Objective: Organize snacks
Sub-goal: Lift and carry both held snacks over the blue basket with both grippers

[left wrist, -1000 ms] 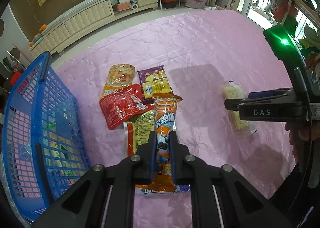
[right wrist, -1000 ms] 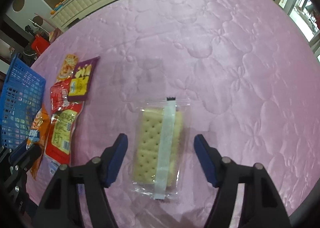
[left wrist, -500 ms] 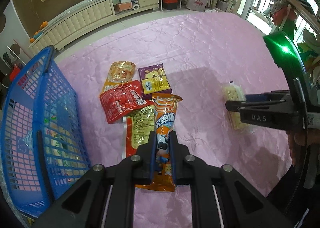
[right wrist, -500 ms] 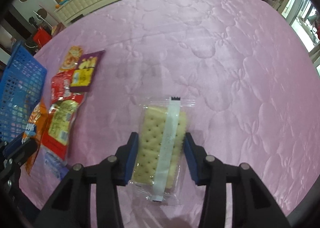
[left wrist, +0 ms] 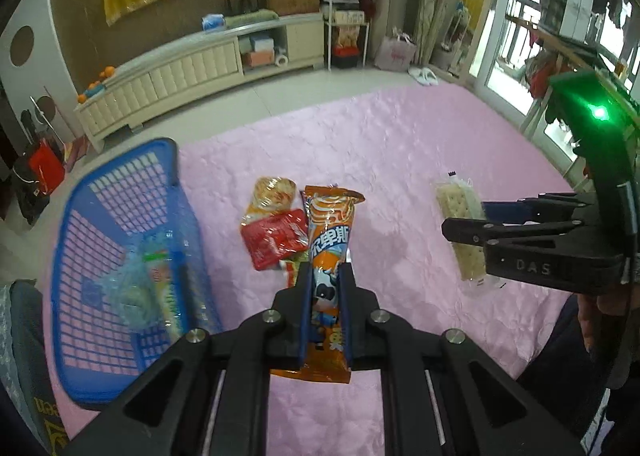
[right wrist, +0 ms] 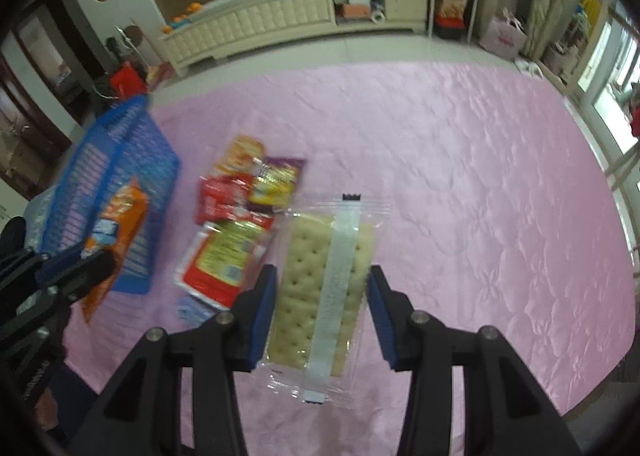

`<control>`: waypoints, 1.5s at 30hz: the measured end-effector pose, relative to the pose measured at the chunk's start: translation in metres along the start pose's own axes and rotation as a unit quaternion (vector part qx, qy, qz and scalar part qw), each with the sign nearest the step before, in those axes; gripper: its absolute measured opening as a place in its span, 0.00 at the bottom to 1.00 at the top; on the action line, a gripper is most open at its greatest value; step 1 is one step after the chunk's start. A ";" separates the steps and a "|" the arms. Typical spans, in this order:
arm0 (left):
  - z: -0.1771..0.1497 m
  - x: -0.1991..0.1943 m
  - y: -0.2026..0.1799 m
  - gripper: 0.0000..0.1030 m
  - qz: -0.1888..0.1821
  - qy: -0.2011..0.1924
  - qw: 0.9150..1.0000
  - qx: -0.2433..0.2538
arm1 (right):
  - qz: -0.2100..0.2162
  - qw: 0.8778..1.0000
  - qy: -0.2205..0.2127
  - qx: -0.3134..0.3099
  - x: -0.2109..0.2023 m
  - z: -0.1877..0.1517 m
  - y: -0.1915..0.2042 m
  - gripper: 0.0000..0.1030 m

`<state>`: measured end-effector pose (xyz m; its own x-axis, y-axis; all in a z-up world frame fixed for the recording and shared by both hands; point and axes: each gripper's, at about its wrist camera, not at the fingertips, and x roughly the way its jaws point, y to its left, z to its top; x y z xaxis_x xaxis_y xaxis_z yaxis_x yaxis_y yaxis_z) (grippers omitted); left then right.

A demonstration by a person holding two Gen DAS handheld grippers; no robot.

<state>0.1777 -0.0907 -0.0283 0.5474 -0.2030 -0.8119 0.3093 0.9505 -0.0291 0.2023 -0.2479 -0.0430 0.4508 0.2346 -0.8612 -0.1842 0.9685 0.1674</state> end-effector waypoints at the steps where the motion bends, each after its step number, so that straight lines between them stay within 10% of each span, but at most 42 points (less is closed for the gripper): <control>1: 0.000 -0.006 0.004 0.11 0.002 -0.005 1.000 -0.001 | 0.005 1.000 -0.004 -0.004 -0.004 0.002 0.006 0.48; 28: -0.049 -0.093 0.137 0.11 0.091 -0.044 0.990 -0.101 | 0.089 0.970 -0.055 -0.220 -0.008 0.035 0.190 0.48; 45: -0.079 -0.078 0.191 0.11 0.092 -0.025 0.983 -0.156 | 0.012 0.924 -0.053 -0.378 0.061 0.020 0.269 0.48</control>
<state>0.1326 0.1250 -0.0163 0.6119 -0.0239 -0.7906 -0.0479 0.9966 -0.0672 0.1975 0.0291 -0.0409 0.5140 0.3005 -0.8034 -0.7349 0.6374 -0.2317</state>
